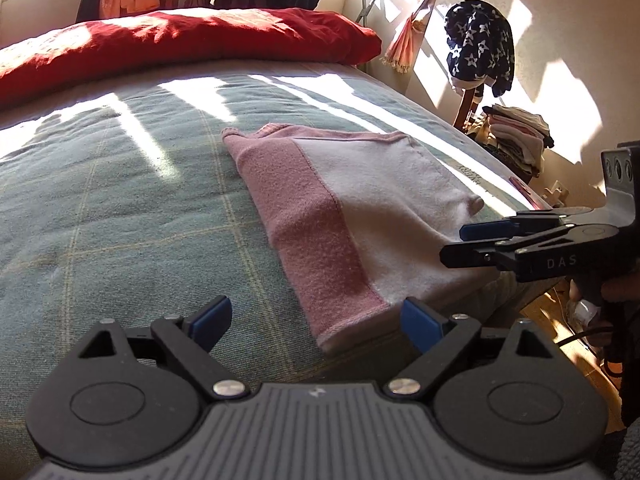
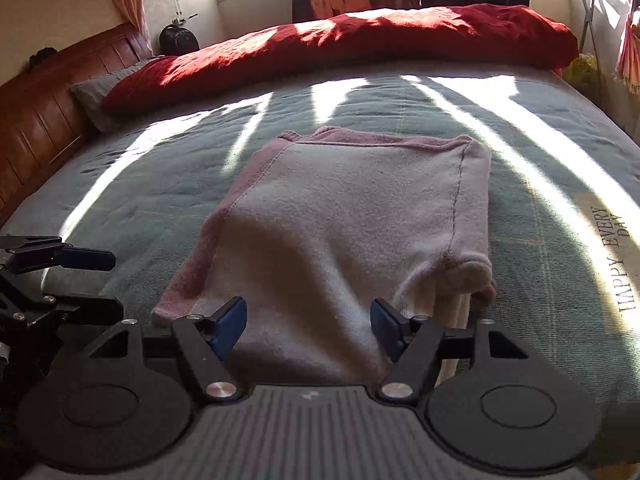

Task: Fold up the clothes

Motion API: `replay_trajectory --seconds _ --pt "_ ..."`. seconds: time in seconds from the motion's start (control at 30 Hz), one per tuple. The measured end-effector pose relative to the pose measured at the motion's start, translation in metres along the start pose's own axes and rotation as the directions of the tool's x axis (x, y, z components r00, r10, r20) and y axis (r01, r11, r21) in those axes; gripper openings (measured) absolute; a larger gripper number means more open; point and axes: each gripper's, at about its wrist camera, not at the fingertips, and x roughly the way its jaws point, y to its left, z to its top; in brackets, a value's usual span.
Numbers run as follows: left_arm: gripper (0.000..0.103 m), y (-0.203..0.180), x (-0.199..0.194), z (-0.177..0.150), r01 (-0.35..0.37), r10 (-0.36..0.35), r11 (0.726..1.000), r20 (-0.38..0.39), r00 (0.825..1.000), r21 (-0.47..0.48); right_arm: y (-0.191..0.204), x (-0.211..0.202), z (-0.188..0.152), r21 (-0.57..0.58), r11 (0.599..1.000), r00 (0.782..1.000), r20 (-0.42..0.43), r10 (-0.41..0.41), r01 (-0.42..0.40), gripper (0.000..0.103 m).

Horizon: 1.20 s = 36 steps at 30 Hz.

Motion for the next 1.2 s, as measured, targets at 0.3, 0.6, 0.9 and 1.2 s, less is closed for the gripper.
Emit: replay_trajectory --seconds 0.3,0.6,0.9,1.2 --pt "0.094 0.012 -0.005 0.001 0.009 -0.008 0.999 0.022 1.000 -0.033 0.024 0.025 0.018 -0.044 0.999 0.999 -0.036 -0.009 0.007 0.082" --pt "0.095 0.034 -0.006 0.007 -0.018 0.022 0.996 0.051 0.998 -0.084 0.030 0.002 0.035 -0.054 0.998 0.999 0.048 0.025 -0.023 0.084" --pt "0.096 0.081 -0.022 -0.002 -0.066 0.085 0.976 0.084 0.993 -0.208 0.077 0.086 0.055 -0.173 0.977 0.991 -0.054 0.120 -0.128 0.096" --pt "0.096 0.097 -0.005 -0.004 -0.023 0.042 0.968 0.072 0.997 -0.249 0.068 0.092 0.044 -0.076 0.987 0.987 -0.096 0.132 -0.140 0.103"
